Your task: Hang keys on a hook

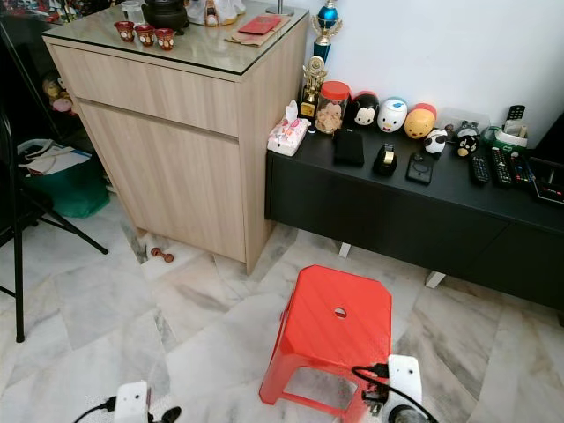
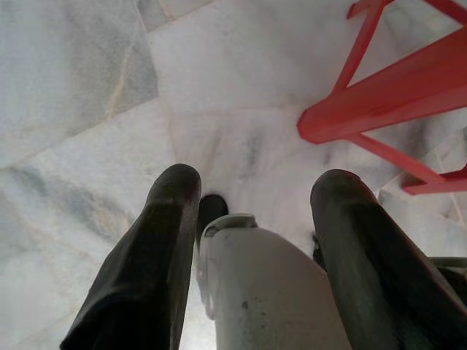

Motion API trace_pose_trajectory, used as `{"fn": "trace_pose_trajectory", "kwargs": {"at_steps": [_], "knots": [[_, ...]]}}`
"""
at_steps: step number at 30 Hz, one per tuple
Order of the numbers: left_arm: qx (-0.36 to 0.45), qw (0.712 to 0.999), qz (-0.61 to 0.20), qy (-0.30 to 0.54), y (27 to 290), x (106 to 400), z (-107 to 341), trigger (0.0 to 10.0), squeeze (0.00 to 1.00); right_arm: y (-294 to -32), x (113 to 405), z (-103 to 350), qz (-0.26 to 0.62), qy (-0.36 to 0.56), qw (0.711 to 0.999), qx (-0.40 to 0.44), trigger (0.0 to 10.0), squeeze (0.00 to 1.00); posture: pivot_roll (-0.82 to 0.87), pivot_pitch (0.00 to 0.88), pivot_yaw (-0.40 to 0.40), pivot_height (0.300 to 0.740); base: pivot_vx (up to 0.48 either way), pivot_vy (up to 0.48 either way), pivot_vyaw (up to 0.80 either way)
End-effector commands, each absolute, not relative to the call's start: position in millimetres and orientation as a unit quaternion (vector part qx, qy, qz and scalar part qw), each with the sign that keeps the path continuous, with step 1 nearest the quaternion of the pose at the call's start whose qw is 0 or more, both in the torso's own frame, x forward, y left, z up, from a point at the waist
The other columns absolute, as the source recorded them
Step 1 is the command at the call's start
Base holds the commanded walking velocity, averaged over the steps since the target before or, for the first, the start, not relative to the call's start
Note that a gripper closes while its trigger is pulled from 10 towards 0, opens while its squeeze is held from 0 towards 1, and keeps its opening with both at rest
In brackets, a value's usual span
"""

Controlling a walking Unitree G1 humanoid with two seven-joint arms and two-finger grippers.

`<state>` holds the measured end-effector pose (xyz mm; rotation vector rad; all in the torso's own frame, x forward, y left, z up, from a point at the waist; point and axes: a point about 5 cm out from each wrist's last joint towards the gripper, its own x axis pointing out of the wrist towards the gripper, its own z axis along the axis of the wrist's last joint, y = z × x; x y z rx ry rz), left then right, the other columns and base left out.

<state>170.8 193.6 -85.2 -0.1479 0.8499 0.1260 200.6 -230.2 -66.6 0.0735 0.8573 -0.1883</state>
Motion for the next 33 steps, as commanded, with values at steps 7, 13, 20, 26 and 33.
{"fn": "trace_pose_trajectory", "kwargs": {"at_steps": [7, 13, 20, 26, 33], "knots": [[-0.067, 0.910, 0.056, 0.405, 195, 184, -80, 10.0, 0.00, -219, 207, -65, -0.073, 0.401, 0.912, 0.045, 10.0, 0.00, 0.03, 0.019, -0.062, 0.740, -0.189, 0.000, 0.00], [-0.072, 0.905, 0.070, 0.414, 198, 175, -83, 10.0, 0.00, -214, 193, -73, -0.083, 0.416, 0.904, 0.053, 10.0, 0.00, 0.04, 0.012, -0.060, 0.740, -0.308, 0.000, 0.00], [-0.068, 0.903, 0.066, 0.420, 199, 171, -85, 10.0, 0.00, -204, 188, -78, -0.087, 0.421, 0.901, 0.061, 10.0, 0.00, 0.04, 0.007, -0.053, 0.740, -0.316, 0.000, 0.00], [-0.072, 0.901, 0.078, 0.420, 202, 169, -85, 10.0, 0.00, -200, 190, -78, -0.096, 0.420, 0.899, 0.073, 10.0, 0.00, 0.06, 0.000, -0.057, 0.740, -0.316, 0.000, 0.00], [-0.065, 0.905, 0.069, 0.415, 201, 174, -83, 10.0, 0.00, -205, 199, -72, -0.109, 0.406, 0.904, 0.078, 10.0, 0.00, 0.05, 0.013, -0.059, 0.740, -0.316, 0.000, 0.00]]}}
